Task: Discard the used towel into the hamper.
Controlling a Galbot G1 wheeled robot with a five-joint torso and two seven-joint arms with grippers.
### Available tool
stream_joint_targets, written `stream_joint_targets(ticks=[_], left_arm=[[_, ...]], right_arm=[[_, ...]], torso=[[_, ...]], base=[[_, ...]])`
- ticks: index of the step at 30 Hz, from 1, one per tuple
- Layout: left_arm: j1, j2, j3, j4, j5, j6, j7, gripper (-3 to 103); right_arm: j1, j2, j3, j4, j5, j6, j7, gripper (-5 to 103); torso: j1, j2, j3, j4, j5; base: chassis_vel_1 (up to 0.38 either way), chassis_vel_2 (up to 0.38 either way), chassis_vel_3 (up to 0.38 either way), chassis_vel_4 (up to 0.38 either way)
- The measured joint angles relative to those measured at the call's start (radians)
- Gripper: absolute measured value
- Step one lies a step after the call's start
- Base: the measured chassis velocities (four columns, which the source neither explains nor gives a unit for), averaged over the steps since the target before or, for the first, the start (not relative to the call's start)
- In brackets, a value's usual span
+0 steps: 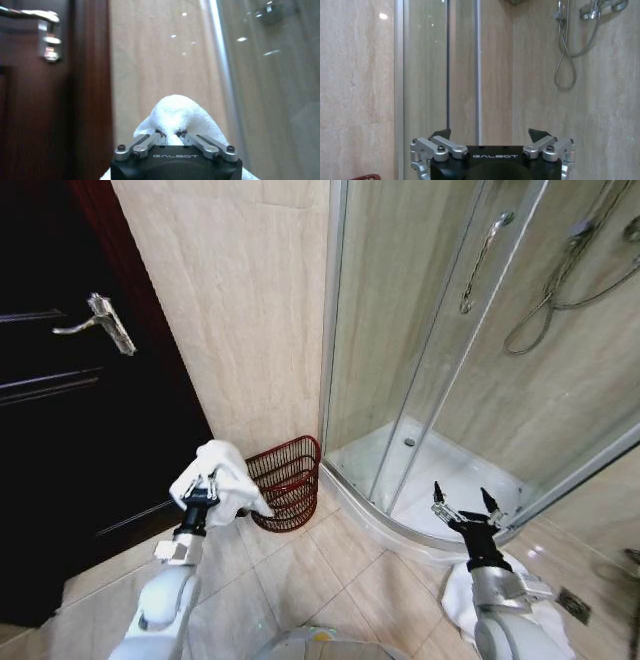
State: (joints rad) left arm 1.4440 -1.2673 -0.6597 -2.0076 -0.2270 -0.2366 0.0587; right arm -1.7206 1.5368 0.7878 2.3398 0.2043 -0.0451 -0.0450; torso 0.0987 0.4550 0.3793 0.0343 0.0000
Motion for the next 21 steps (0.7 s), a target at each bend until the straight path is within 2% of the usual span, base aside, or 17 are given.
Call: stream_joint_targets(ticks=[1,5,6,8,9,11,12,13,16,17,20,21], left_arm=[[0.000,0.000,0.000,0.000,0.000,0.000,0.000,9],[-0.206,0.061,0.149,0.110,-0.047,0.055,0.021,9],[-0.206,0.061,0.149,0.110,-0.047,0.055,0.021,9],[-0.348,0.102,0.247,0.190,-0.067,0.074,0.024,9],[-0.348,0.102,0.247,0.190,-0.067,0.074,0.024,9],[-0.461,0.126,0.325,0.254,-0.070,0.087,0.019,9],[-0.519,0.137,0.371,0.295,-0.070,0.090,0.011,9],[-0.519,0.137,0.371,0.295,-0.070,0.090,0.011,9],[-0.671,0.161,0.508,0.409,-0.072,0.091,-0.005,9],[-0.671,0.161,0.508,0.409,-0.072,0.091,-0.005,9],[-0.827,0.136,0.619,0.602,-0.016,0.051,-0.036,9],[-0.827,0.136,0.619,0.602,-0.016,0.051,-0.036,9]], right_arm=[[0.000,0.000,0.000,0.000,0.000,0.000,0.000,100],[0.019,-0.015,0.020,0.024,0.016,-0.062,0.010,100],[0.019,-0.015,0.020,0.024,0.016,-0.062,0.010,100],[0.029,-0.021,0.029,0.035,0.033,-0.088,0.019,100],[0.029,-0.021,0.029,0.035,0.033,-0.088,0.019,100],[0.040,-0.023,0.034,0.040,0.047,-0.105,0.027,100],[0.046,-0.023,0.037,0.042,0.054,-0.112,0.032,100],[0.046,-0.023,0.037,0.042,0.054,-0.112,0.032,100],[0.053,-0.027,0.049,0.049,0.080,-0.127,0.045,100],[0.053,-0.027,0.049,0.049,0.080,-0.127,0.045,100],[0.043,-0.049,0.065,0.053,0.106,-0.129,0.055,100],[0.043,-0.049,0.065,0.053,0.106,-0.129,0.055,100]], torso=[[0.000,0.000,0.000,0.0000,0.0000],[0.001,0.002,0.002,0.0001,-0.0003],[0.001,0.002,0.002,0.0001,-0.0003],[0.002,0.004,0.002,-0.0002,-0.0002],[0.002,0.004,0.002,-0.0002,-0.0002],[0.002,0.005,0.003,-0.0004,0.0001],[0.002,0.005,0.003,-0.0003,0.0001],[0.002,0.005,0.003,-0.0003,0.0001],[0.003,0.006,0.004,0.0001,0.0002],[0.003,0.006,0.004,0.0001,0.0002],[0.003,0.008,0.004,-0.0003,0.0003],[0.003,0.008,0.004,-0.0003,0.0003]], base=[[0.000,0.000,0.000,0.000],[0.000,0.000,0.000,0.000],[0.000,0.000,0.000,0.000],[0.000,0.000,0.000,0.000],[0.000,0.000,0.000,0.000],[0.000,0.000,0.000,0.000],[0.000,0.000,0.000,0.000],[0.000,0.000,0.000,0.000],[0.000,0.000,0.000,0.000],[0.000,0.000,0.000,0.000],[0.000,0.000,0.000,0.000],[0.000,0.000,0.000,0.000]])
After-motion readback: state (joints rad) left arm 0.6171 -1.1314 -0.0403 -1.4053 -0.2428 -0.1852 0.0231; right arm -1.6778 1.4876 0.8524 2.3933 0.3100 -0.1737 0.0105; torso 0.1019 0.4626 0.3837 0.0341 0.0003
